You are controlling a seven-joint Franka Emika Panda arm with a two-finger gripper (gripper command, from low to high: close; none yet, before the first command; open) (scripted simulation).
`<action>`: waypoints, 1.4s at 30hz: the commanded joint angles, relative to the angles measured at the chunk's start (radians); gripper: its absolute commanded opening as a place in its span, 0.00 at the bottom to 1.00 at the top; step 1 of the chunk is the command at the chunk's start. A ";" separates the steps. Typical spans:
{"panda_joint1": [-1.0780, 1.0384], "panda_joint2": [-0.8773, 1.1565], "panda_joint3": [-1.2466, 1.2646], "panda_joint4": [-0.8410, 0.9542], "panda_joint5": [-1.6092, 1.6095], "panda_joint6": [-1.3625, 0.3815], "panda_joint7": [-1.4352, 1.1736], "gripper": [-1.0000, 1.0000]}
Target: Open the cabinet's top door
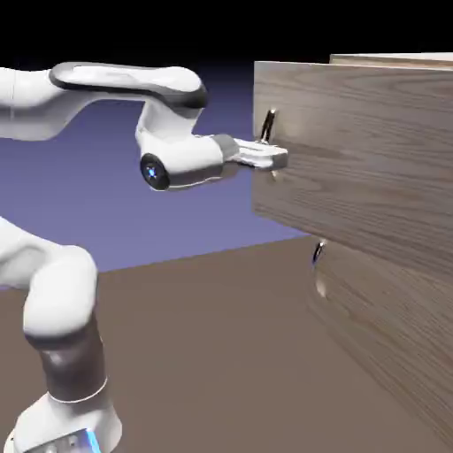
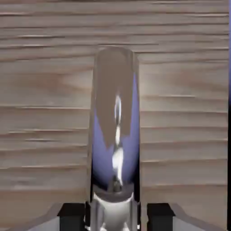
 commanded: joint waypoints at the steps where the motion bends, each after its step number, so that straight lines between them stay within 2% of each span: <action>1: 0.023 -0.023 -0.030 -0.024 -0.033 -0.007 0.024 0.00; 8: 0.137 -0.189 -0.210 -0.150 -0.337 -0.049 0.193 0.00; 14: 0.154 -0.323 -0.335 -0.232 -0.598 -0.119 0.347 0.00; 25: 0.022 -0.506 -0.628 -0.298 -1.076 -0.429 0.561 0.00; 34: -0.055 -0.483 -0.955 -0.193 -1.414 -0.769 0.604 0.00; 42: 0.057 -0.380 -1.239 0.050 -1.649 -1.078 0.602 0.00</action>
